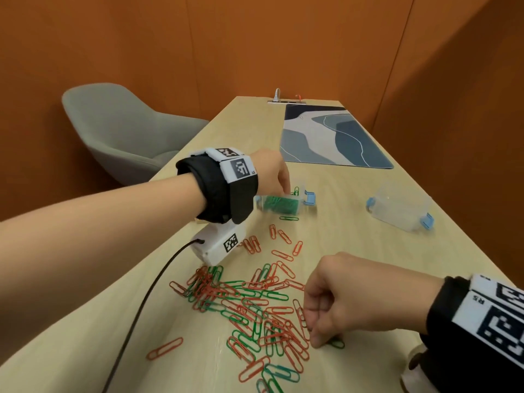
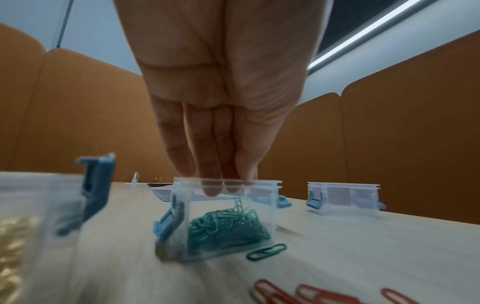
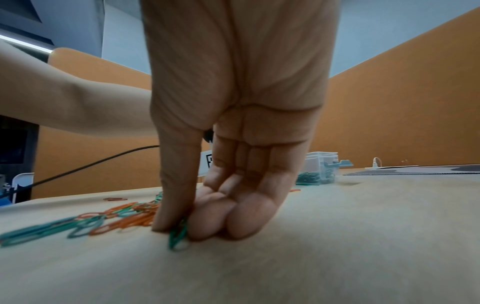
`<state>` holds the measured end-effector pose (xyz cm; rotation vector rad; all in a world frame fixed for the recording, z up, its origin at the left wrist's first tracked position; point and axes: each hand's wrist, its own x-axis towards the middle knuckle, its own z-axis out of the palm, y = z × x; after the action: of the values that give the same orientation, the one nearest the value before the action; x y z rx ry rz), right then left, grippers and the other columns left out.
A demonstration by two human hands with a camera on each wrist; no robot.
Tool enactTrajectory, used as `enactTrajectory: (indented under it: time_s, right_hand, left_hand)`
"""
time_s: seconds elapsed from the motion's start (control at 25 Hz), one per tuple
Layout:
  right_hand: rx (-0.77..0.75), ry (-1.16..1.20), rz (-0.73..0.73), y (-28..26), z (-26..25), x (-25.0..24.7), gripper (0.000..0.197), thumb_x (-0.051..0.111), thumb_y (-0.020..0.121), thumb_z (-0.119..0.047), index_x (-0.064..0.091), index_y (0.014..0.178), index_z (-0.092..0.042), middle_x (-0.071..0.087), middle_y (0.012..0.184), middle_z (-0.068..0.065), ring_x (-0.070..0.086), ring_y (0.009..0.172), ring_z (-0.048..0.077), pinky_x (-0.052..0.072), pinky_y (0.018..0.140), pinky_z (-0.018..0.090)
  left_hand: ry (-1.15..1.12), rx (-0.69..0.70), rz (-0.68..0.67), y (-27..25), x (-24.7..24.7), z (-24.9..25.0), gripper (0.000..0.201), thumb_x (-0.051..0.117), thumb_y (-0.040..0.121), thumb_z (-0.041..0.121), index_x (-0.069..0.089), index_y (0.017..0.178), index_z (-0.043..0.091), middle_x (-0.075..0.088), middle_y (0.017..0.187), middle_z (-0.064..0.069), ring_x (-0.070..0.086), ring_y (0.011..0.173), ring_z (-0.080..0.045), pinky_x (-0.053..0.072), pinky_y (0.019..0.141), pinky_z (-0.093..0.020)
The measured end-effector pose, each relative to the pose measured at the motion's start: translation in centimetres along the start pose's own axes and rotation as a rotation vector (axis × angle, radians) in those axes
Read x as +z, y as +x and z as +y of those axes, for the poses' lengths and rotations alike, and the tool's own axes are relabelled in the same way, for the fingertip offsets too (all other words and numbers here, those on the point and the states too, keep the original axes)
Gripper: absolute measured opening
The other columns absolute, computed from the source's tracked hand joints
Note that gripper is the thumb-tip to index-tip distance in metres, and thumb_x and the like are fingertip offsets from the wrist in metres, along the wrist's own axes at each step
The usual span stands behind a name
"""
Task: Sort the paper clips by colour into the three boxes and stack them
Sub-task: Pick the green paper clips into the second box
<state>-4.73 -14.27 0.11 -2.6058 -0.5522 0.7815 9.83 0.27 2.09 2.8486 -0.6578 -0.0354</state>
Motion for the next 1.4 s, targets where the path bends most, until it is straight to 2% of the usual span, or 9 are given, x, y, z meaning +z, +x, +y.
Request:
enactTrajectory:
  time_s: [0.16, 0.32, 0.44, 0.56, 0.68, 0.88, 1.08, 1.24, 1.4]
  right_hand:
    - [0.008, -0.006, -0.02, 0.0, 0.0, 0.0, 0.01, 0.078, 0.072, -0.024, 0.071, 0.077, -0.019, 0.067, 0.069, -0.008, 0.06, 0.063, 0.004, 0.053, 0.069, 0.023]
    - [0.006, -0.041, 0.031, -0.3, -0.3, -0.2, 0.008, 0.071, 0.08, -0.027, 0.067, 0.074, -0.024, 0.064, 0.069, -0.012, 0.057, 0.064, 0.001, 0.05, 0.066, 0.016]
    - [0.036, 0.014, 0.152, -0.2, 0.4, -0.8, 0.004, 0.066, 0.084, -0.021, 0.066, 0.08, -0.021, 0.068, 0.073, -0.008, 0.06, 0.06, -0.001, 0.046, 0.056, 0.009]
    - [0.074, 0.143, 0.238, -0.1, 0.9, -1.4, 0.005, 0.063, 0.086, -0.016, 0.065, 0.089, -0.019, 0.073, 0.076, 0.0, 0.063, 0.061, 0.002, 0.044, 0.048, 0.008]
    - [0.065, 0.202, 0.213, -0.2, 0.9, -1.5, 0.008, 0.061, 0.087, -0.014, 0.068, 0.089, -0.017, 0.074, 0.078, 0.003, 0.063, 0.063, 0.003, 0.046, 0.049, 0.01]
    - [0.037, 0.194, 0.215, -0.3, -0.1, -0.9, 0.017, 0.05, 0.092, -0.017, 0.066, 0.09, -0.017, 0.07, 0.077, 0.001, 0.063, 0.069, 0.009, 0.053, 0.069, 0.019]
    - [0.03, 0.141, 0.235, 0.0, -1.0, -0.4, 0.031, 0.037, 0.093, -0.008, 0.063, 0.088, -0.025, 0.057, 0.064, -0.007, 0.051, 0.049, -0.002, 0.037, 0.047, 0.005]
    - [-0.004, 0.115, 0.255, 0.1, -1.7, 0.0, 0.031, 0.037, 0.094, -0.012, 0.062, 0.083, -0.026, 0.063, 0.083, -0.005, 0.057, 0.078, 0.008, 0.043, 0.065, 0.014]
    - [-0.18, 0.005, 0.171, -0.6, -2.7, 1.0, 0.022, 0.069, 0.075, -0.046, 0.064, 0.075, -0.024, 0.043, 0.053, -0.01, 0.04, 0.05, 0.004, 0.031, 0.051, 0.019]
  left_hand:
    - [-0.042, 0.108, 0.096, -1.9, 0.1, 1.0, 0.017, 0.064, 0.084, 0.014, 0.073, 0.099, 0.013, 0.071, 0.099, 0.0, 0.055, 0.078, -0.008, 0.036, 0.057, -0.007]
    - [0.235, 0.198, -0.139, -2.1, 2.3, 3.1, 0.025, 0.055, 0.087, 0.008, 0.07, 0.107, 0.012, 0.069, 0.102, -0.002, 0.062, 0.099, -0.018, 0.046, 0.08, -0.023]
    - [0.467, 0.134, -0.25, -1.4, 3.3, 3.9, 0.028, 0.049, 0.092, 0.008, 0.063, 0.115, 0.009, 0.062, 0.107, -0.006, 0.057, 0.1, -0.023, 0.038, 0.071, -0.024]
    - [0.397, 0.055, -0.249, -1.1, 3.1, 4.1, 0.029, 0.054, 0.091, 0.009, 0.062, 0.118, 0.008, 0.063, 0.116, -0.007, 0.059, 0.102, -0.02, 0.042, 0.071, -0.017]
    - [0.378, 0.029, -0.232, -1.3, 2.9, 3.7, 0.018, 0.058, 0.088, 0.013, 0.067, 0.102, 0.007, 0.063, 0.087, -0.006, 0.053, 0.082, -0.016, 0.036, 0.046, -0.011]
    - [0.257, -0.027, -0.279, -2.8, 3.6, 2.3, 0.019, 0.059, 0.085, 0.027, 0.064, 0.089, 0.009, 0.06, 0.086, -0.004, 0.053, 0.079, -0.019, 0.042, 0.071, -0.029]
    - [-0.142, -0.142, -0.162, -4.7, 1.1, 1.3, 0.017, 0.06, 0.084, 0.019, 0.069, 0.096, 0.011, 0.06, 0.065, 0.003, 0.054, 0.06, -0.01, 0.044, 0.058, -0.02]
    - [-0.734, -0.353, -0.226, -9.1, -1.3, -0.5, 0.021, 0.049, 0.094, 0.015, 0.06, 0.077, 0.011, 0.049, 0.062, 0.0, 0.047, 0.045, -0.008, 0.034, 0.038, -0.014]
    - [-0.638, -0.358, -0.379, -14.6, -1.0, -2.1, 0.031, 0.038, 0.098, 0.012, 0.055, 0.072, 0.012, 0.052, 0.06, 0.001, 0.05, 0.047, -0.009, 0.04, 0.043, -0.017]
